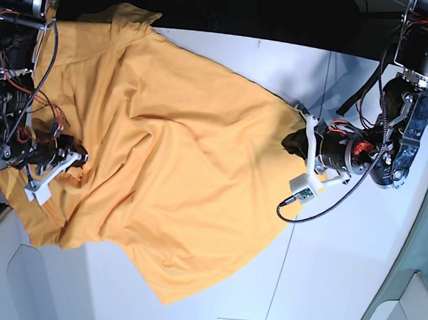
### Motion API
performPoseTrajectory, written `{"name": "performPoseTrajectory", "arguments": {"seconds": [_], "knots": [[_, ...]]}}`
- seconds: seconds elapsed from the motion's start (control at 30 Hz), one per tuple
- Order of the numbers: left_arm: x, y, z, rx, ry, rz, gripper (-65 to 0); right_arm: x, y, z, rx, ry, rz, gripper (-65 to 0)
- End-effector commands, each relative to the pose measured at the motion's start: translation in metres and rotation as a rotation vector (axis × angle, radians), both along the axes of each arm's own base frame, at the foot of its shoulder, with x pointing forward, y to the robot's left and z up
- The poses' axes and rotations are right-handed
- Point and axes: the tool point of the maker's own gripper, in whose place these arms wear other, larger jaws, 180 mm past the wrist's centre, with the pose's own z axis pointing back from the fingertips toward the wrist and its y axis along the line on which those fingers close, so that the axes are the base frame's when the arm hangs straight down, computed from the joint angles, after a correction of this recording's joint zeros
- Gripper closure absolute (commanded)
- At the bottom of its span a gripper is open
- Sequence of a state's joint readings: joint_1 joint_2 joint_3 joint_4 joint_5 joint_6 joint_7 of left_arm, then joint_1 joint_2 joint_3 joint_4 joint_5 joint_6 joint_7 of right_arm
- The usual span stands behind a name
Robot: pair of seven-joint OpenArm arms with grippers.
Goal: Layout the t-shirt on the table in an organized manner, then fold the t-shirt properly
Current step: 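Drag the held fabric with the left gripper toward the shirt's shoulder, then grasp the shirt side with the left gripper and pull it upward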
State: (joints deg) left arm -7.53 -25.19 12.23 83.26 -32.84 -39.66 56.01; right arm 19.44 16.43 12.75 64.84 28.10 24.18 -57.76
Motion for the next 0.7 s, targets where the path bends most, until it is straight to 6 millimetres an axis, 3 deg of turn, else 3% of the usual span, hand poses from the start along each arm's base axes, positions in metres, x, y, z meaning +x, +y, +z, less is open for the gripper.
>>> {"name": "performPoseTrajectory", "arguments": {"seconds": [0.0, 0.17, 0.37, 0.53, 0.67], "knots": [[0.026, 0.002, 0.024, -0.015, -0.097, 0.011, 0.0, 0.008, -0.006, 0.014, -0.005, -0.053, -0.003, 0.0], [0.044, 0.008, 0.025, 0.056, -0.16, 0.054, 0.0, -0.038, -0.004, -0.006, -0.035, -0.013, 0.021, 0.0], [0.037, 0.003, 0.0, 0.167, -0.156, -0.005, 0.0, -0.089, 0.001, -0.018, -0.066, 0.024, 0.056, 0.0], [0.022, 0.007, -0.032, 0.272, -0.104, -0.036, 0.0, -0.122, 0.002, -0.034, -0.067, 0.063, 0.058, 0.0], [-0.001, 0.003, -0.05, 0.329, -0.024, -0.105, 0.0, -0.127, -0.005, -0.04, -0.101, 0.04, 0.045, 0.0]]}}
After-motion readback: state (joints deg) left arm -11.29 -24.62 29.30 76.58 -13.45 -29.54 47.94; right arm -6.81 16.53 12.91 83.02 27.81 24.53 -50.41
